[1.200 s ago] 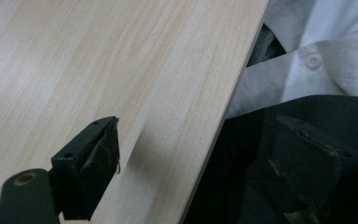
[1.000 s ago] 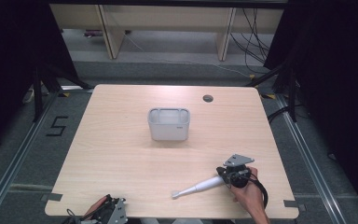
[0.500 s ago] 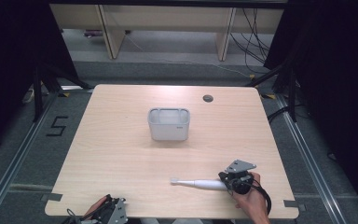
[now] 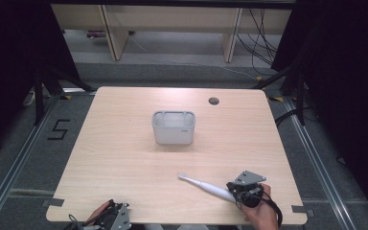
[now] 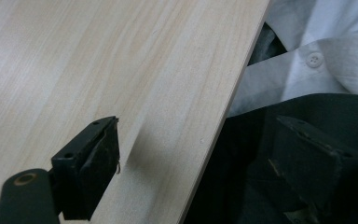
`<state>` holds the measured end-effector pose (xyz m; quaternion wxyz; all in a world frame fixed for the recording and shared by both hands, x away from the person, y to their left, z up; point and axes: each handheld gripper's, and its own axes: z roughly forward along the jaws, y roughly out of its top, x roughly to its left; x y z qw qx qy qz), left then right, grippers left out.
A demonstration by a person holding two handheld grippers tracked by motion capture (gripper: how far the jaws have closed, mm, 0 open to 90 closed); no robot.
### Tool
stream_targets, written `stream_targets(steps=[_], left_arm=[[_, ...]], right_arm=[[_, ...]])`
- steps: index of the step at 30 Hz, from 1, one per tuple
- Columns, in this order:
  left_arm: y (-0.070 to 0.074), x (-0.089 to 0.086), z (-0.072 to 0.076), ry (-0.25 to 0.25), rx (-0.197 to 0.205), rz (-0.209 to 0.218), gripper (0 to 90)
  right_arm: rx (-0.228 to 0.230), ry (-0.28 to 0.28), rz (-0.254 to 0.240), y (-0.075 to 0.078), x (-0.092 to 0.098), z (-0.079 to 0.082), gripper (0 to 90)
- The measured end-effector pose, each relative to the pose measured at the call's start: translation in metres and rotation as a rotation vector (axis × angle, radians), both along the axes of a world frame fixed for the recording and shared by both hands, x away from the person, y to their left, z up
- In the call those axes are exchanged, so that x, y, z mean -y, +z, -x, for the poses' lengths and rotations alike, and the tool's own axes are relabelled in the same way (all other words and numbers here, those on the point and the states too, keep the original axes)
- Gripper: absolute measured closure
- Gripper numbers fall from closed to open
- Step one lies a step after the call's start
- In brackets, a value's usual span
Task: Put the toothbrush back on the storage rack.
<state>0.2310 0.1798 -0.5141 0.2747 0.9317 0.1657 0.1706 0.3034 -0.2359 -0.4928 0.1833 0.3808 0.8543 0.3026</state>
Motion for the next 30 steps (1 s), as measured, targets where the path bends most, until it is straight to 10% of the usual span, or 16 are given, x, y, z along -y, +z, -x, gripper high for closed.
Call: stream_targets(steps=[21, 30], left_arm=[[0.0, 0.0, 0.0, 0.004, -0.002, -0.009, 15.2], [0.0, 0.0, 0.0, 0.016, 0.007, -0.014, 15.2]], right_arm=[[-0.018, 0.035, 0.03, -0.001, -0.002, 0.022, 86.4], [-0.029, 0.01, 0.017, 0.009, 0.0, 0.019, 64.3]])
